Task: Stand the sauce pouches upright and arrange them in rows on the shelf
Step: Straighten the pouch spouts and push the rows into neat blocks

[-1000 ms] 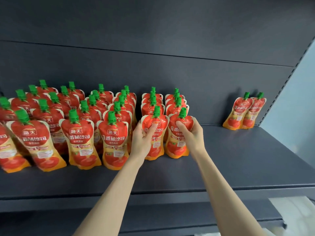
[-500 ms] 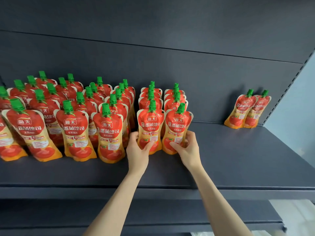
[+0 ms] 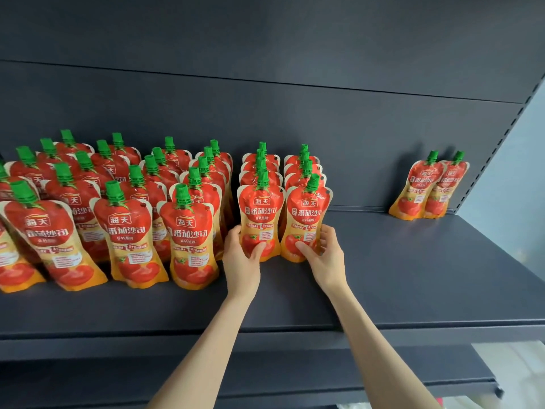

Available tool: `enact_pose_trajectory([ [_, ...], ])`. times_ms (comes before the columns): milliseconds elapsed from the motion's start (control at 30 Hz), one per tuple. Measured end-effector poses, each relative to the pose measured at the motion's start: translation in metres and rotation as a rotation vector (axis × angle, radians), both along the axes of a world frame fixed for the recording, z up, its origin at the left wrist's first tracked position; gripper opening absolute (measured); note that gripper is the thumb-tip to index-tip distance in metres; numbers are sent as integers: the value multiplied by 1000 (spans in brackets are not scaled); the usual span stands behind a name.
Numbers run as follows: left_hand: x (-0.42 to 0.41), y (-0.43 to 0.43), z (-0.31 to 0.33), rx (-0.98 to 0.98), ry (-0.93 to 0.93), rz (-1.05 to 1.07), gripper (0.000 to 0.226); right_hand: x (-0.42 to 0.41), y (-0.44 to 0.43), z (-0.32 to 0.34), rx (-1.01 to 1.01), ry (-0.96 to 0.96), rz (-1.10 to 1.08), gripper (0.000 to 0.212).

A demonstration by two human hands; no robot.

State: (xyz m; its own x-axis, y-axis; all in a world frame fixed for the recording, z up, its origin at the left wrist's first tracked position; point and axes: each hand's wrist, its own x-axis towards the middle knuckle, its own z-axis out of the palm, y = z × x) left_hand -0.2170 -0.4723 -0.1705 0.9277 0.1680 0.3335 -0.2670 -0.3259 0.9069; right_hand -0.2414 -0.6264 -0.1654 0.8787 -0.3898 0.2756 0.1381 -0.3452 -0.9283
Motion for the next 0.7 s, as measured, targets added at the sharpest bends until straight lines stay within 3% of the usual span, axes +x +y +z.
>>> enact_pose_trajectory([
  [700, 1, -1, -1, 100, -10, 71, 56, 0, 1, 1, -50, 31, -32, 43],
])
